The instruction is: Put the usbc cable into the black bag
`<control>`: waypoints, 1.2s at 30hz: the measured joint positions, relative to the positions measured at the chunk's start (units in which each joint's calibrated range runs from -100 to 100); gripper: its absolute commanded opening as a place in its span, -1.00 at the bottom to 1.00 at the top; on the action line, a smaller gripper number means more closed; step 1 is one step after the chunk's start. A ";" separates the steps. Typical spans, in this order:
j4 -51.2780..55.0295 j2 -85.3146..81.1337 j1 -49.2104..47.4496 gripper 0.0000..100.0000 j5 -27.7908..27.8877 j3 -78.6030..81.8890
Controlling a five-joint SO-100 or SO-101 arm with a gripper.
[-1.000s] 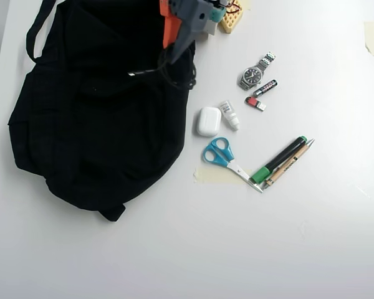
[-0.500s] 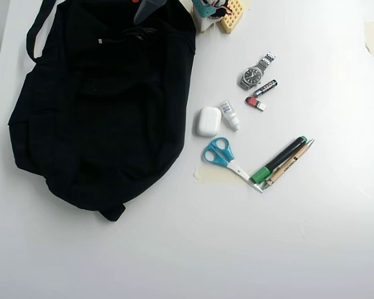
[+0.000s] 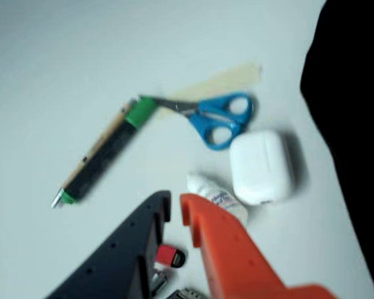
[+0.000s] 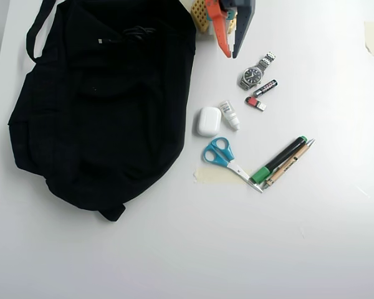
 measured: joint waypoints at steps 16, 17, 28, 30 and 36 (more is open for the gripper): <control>-2.56 -0.42 -3.45 -0.96 -0.10 24.83; -2.56 -0.42 -3.30 -0.96 -0.10 25.43; 3.15 -0.42 -3.52 -0.96 0.00 26.62; 3.15 -0.42 -3.60 -0.96 0.05 26.62; 3.32 -0.42 -3.52 -0.96 5.42 26.62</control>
